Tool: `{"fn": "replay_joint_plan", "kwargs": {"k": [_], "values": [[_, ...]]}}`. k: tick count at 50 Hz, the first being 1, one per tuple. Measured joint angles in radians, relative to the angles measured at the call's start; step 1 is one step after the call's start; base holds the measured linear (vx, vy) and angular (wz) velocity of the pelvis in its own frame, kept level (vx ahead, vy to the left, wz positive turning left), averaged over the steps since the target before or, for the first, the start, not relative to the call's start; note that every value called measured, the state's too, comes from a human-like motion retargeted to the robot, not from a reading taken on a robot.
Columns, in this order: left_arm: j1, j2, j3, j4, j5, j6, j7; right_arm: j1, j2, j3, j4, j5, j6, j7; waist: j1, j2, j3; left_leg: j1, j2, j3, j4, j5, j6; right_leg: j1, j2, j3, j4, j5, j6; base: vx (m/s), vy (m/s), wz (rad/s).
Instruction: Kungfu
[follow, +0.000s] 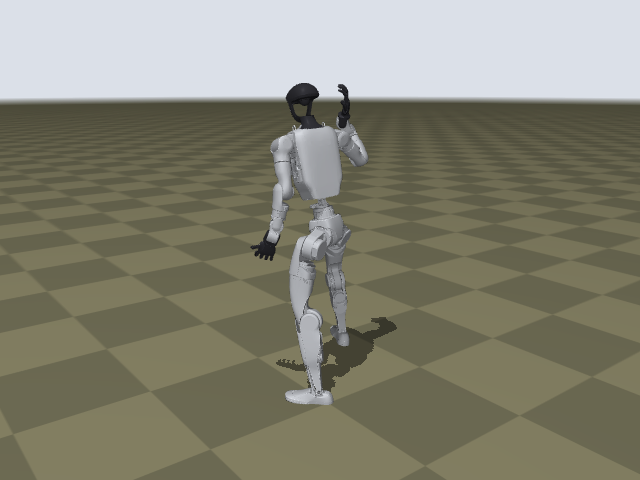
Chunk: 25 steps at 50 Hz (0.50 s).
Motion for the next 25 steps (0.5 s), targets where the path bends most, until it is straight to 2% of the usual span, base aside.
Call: {"fn": "replay_joint_plan", "kwargs": {"k": [3, 5, 7, 8, 10, 11, 12, 15, 17, 18, 20, 22, 23, 24, 25], "values": [[0.081, 0.039, 0.070, 0.000, 0.081, 0.009, 0.048, 0.008, -0.009, 0.009, -0.029, 0.008, 0.010, 0.006, 0.015, -0.015, -0.015, 0.004, 0.000, 0.040, 0.002, -0.015, 0.000, -0.037, -0.020, -0.115, -0.010, 0.019, 0.000, -0.01, -0.07, -0.97], [0.123, 0.069, 0.093, 0.010, 0.130, 0.024, 0.082, 0.017, -0.015, 0.005, -0.050, -0.008, 0.017, 0.018, 0.011, -0.017, -0.013, 0.025, -0.005, 0.047, -0.002, -0.027, 0.000, -0.050, -0.037, -0.136, 0.008, -0.017, -0.008, 0.08, -0.09, -0.52], [0.149, 0.104, 0.102, 0.036, 0.179, 0.042, 0.113, 0.022, -0.020, 0.001, -0.056, -0.046, 0.034, 0.025, 0.007, -0.007, -0.014, 0.033, 0.004, 0.057, -0.015, -0.023, 0.000, -0.076, -0.045, -0.151, 0.029, -0.083, -0.116, 0.00, -0.20, -0.37], [0.158, 0.122, 0.102, 0.054, 0.207, 0.052, 0.128, 0.024, -0.023, -0.001, -0.055, -0.064, 0.046, 0.024, 0.005, 0.004, -0.019, 0.035, 0.011, 0.062, -0.023, -0.019, 0.000, -0.087, -0.049, -0.166, 0.041, -0.122, -0.192, 0.00, -0.30, -0.24], [0.167, 0.155, 0.097, 0.091, 0.277, 0.073, 0.158, 0.034, -0.031, -0.006, -0.048, -0.092, 0.072, 0.016, -0.011, 0.026, -0.032, 0.037, 0.025, 0.076, -0.038, -0.008, 0.000, -0.094, -0.055, -0.190, 0.060, -0.131, -0.326, 0.05, -0.38, 0.09], [0.170, 0.168, 0.090, 0.105, 0.310, 0.079, 0.170, 0.037, -0.034, -0.010, -0.045, -0.097, 0.075, 0.016, -0.028, 0.036, -0.044, 0.036, 0.029, 0.076, -0.050, 0.008, 0.000, -0.098, -0.056, -0.210, 0.077, -0.123, -0.348, 0.10, -0.59, 0.35], [0.172, 0.180, 0.082, 0.119, 0.350, 0.084, 0.182, 0.042, -0.035, -0.014, -0.041, -0.103, 0.076, 0.016, -0.041, 0.048, -0.056, 0.037, 0.038, 0.076, -0.059, 0.025, 0.000, -0.109, -0.052, -0.208, 0.103, -0.130, -0.356, 0.14, -0.72, 0.31], [0.174, 0.199, 0.057, 0.162, 0.502, 0.086, 0.223, 0.066, -0.019, -0.021, -0.013, -0.117, 0.060, 0.024, -0.065, 0.075, -0.092, 0.061, 0.084, 0.081, -0.077, 0.124, 0.000, -0.179, -0.019, -0.075, 0.200, -0.216, -0.318, 0.18, -0.77, 0.10], [0.167, 0.191, 0.040, 0.195, 0.567, 0.069, 0.267, 0.073, -0.007, -0.012, 0.024, -0.123, 0.054, 0.027, -0.083, 0.084, -0.126, 0.087, 0.129, 0.094, -0.084, 0.262, 0.000, -0.196, 0.008, -0.074, 0.259, -0.299, -0.328, 0.17, -1.09, -0.39], [0.163, 0.189, 0.027, 0.215, 0.581, 0.061, 0.289, 0.072, 0.001, 0.002, 0.044, -0.125, 0.048, 0.027, -0.090, 0.087, -0.141, 0.107, 0.165, 0.101, -0.081, 0.349, 0.000, -0.193, 0.039, -0.085, 0.290, -0.354, -0.334, 0.27, -1.14, -1.14], [0.137, 0.192, -0.033, 0.266, 0.578, 0.041, 0.331, 0.061, 0.000, 0.035, 0.103, -0.159, 0.020, 0.022, -0.064, 0.089, -0.126, 0.183, 0.293, 0.063, -0.023, 0.505, 0.000, -0.117, 0.175, -0.117, 0.306, -0.452, -0.349, 0.32, -1.12, -1.86], [0.059, 0.173, -0.127, 0.300, 0.560, 0.018, 0.385, 0.013, -0.036, 0.077, 0.197, -0.238, -0.002, 0.014, -0.006, 0.041, -0.119, 0.188, 0.294, -0.016, 0.114, 0.593, 0.126, -0.059, 0.244, -0.091, 0.258, -0.478, -0.355, 0.17, -0.90, -2.08], [0.030, 0.158, -0.158, 0.300, 0.561, 0.001, 0.413, -0.020, -0.050, 0.113, 0.248, -0.272, -0.002, 0.014, 0.030, 0.013, -0.124, 0.181, 0.277, -0.068, 0.190, 0.605, 0.137, -0.037, 0.275, -0.075, 0.239, -0.488, -0.362, 0.17, -0.69, -2.44], [0.014, 0.140, -0.176, 0.288, 0.567, -0.022, 0.428, -0.058, -0.059, 0.159, 0.298, -0.281, -0.003, 0.021, 0.066, -0.013, -0.130, 0.170, 0.228, -0.158, 0.261, 0.580, 0.100, -0.015, 0.308, -0.054, 0.216, -0.494, -0.369, 0.22, -0.70, -2.75], [0.005, 0.119, -0.187, 0.269, 0.575, -0.049, 0.435, -0.099, -0.065, 0.210, 0.347, -0.278, -0.003, 0.032, 0.102, -0.039, -0.137, 0.158, 0.161, -0.267, 0.330, 0.537, 0.039, 0.008, 0.342, -0.029, 0.191, -0.497, -0.375, 0.26, -0.80, -3.05]]}}
